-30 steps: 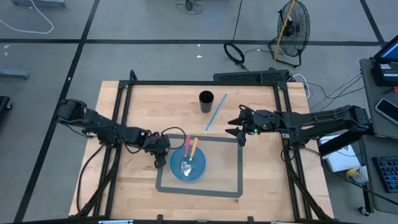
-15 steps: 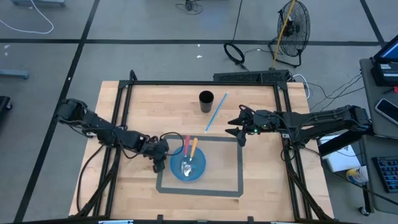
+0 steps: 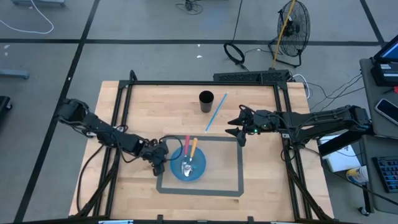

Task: Pick & Place Utensil
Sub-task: Put the black cup on the transparent mat to the right of the blue bowl

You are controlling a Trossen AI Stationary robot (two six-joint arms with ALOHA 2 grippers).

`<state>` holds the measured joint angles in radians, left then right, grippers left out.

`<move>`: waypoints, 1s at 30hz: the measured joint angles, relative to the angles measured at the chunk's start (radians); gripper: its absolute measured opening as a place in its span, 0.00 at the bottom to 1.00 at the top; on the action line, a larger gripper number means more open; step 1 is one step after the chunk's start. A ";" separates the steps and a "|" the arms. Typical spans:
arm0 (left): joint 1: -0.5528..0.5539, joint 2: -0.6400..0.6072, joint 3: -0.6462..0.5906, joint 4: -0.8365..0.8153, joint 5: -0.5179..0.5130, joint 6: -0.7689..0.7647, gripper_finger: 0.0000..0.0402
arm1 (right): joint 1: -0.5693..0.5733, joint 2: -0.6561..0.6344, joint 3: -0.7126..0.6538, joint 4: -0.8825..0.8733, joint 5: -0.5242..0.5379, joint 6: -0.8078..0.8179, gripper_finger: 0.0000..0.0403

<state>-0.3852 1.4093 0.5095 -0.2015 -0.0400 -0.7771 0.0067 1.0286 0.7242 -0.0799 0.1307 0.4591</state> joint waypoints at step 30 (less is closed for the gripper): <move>0.195 -0.334 -0.002 -0.084 -0.189 0.115 0.07 | -0.106 0.111 0.186 -0.091 -0.030 -0.183 0.52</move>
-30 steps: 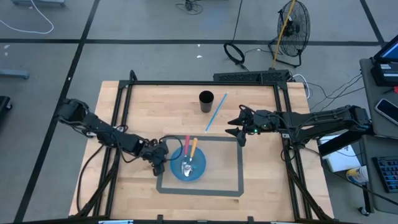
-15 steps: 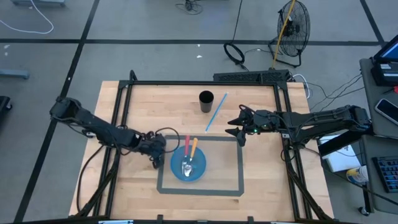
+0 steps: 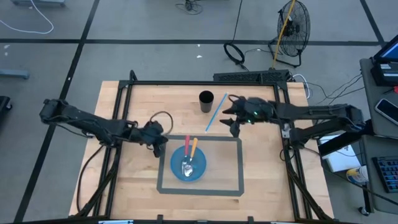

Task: Pick & Place Utensil
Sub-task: Put the black cup on the transparent mat to the right of the blue bowl

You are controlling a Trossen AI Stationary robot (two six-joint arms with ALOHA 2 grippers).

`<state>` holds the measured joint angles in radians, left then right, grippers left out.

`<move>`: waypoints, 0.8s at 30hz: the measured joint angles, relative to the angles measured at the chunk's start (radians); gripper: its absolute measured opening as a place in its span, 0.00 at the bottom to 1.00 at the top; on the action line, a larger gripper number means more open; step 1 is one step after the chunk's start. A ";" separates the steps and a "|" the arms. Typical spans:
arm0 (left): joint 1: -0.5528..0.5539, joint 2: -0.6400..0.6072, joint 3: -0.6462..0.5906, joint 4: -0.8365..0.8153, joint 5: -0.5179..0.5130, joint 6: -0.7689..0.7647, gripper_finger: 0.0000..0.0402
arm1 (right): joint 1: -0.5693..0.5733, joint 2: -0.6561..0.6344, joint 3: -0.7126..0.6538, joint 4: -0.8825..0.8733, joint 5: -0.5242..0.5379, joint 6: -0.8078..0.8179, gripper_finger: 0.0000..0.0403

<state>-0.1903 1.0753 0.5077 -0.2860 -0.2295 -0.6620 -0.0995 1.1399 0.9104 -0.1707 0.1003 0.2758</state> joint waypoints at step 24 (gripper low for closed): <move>0.055 -0.480 0.002 0.113 -0.008 0.129 0.12 | -0.302 0.520 0.527 -0.357 -0.291 -0.510 0.52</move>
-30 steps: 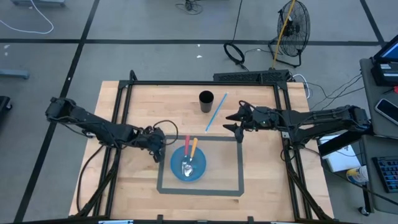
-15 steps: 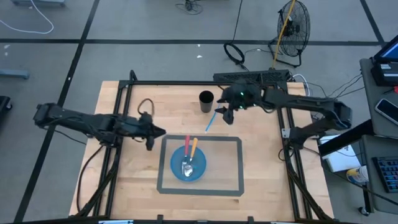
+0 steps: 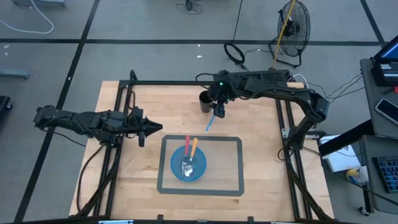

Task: Pick & Place Utensil
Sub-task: Put the black cup on the transparent mat to the right of the blue bowl

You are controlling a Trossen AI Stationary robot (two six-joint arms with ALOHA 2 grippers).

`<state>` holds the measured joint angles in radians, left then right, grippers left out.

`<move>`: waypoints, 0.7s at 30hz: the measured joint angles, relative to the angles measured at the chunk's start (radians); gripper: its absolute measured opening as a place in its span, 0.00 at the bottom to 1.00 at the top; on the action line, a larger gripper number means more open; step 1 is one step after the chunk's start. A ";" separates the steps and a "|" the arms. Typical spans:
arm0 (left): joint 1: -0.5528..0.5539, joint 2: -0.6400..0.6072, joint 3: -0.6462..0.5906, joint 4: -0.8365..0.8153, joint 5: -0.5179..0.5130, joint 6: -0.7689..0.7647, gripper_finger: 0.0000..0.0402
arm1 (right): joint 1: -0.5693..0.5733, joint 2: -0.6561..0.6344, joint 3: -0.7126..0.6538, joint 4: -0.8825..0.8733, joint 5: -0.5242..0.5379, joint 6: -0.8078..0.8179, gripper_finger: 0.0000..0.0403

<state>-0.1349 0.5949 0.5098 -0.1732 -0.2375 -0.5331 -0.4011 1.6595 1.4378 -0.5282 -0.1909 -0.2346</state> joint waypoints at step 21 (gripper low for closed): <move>0.000 0.000 0.000 -0.003 -0.034 -0.003 0.12 | -0.024 0.127 0.022 0.014 0.018 -0.098 0.52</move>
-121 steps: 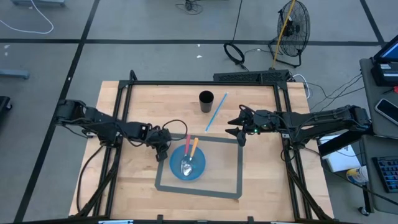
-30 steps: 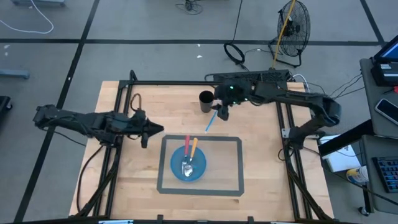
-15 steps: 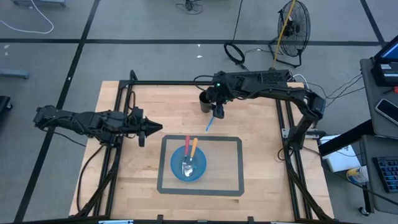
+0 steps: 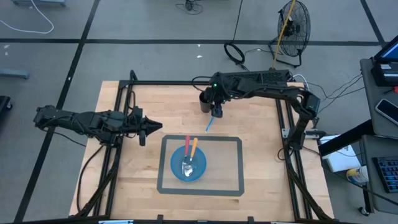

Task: Pick & Place Utensil
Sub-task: Put the black cup on the transparent mat to the right of the blue bowl

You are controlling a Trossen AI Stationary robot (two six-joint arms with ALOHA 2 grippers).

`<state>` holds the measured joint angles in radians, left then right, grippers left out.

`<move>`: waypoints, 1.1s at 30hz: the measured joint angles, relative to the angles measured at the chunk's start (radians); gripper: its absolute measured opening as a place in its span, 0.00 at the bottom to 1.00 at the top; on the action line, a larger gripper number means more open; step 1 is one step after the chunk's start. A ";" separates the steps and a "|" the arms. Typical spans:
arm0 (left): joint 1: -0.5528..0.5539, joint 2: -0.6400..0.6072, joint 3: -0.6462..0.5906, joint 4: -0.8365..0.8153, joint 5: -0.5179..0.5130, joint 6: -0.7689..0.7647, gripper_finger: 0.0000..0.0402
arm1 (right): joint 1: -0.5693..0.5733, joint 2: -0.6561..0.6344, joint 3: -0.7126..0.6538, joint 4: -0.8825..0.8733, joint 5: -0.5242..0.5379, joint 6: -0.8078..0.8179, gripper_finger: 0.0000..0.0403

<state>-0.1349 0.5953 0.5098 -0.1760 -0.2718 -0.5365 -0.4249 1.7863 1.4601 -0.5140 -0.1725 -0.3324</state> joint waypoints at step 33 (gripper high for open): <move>0.000 0.000 0.000 -0.007 -0.020 -0.011 0.12 | -0.018 0.048 0.000 0.017 -0.009 -0.051 0.12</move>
<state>-0.1349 0.5953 0.5098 -0.1829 -0.2916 -0.5478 -0.4431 1.8347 1.4597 -0.4975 -0.1810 -0.3838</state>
